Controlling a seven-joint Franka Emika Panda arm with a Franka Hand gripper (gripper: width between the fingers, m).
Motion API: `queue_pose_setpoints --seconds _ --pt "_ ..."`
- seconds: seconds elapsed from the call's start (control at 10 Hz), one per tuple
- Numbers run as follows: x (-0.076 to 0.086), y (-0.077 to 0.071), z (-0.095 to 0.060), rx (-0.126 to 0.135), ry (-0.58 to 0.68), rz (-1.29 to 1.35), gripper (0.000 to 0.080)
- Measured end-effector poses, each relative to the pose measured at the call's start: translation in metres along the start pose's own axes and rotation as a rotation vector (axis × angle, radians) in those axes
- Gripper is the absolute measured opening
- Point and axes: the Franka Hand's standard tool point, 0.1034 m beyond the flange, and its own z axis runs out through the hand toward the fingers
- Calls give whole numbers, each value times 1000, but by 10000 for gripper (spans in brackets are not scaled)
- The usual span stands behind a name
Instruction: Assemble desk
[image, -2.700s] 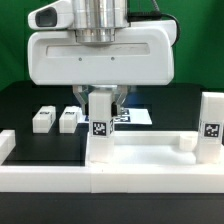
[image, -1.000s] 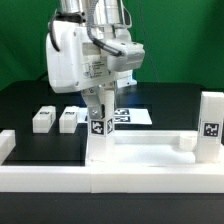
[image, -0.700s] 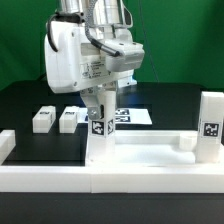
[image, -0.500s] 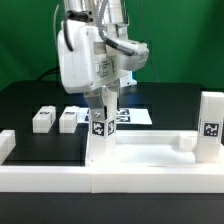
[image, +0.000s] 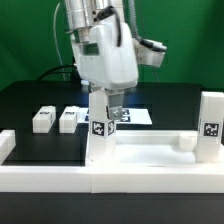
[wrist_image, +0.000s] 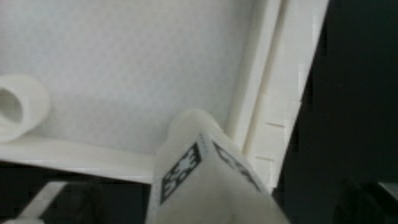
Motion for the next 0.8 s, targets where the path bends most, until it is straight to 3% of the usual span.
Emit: queue_pose_setpoints --seconds 0.4,0.8 --pt "-2 -9 -1 -85 -1 -509 648" --pt "0 -9 0 -83 -4 -809 648"
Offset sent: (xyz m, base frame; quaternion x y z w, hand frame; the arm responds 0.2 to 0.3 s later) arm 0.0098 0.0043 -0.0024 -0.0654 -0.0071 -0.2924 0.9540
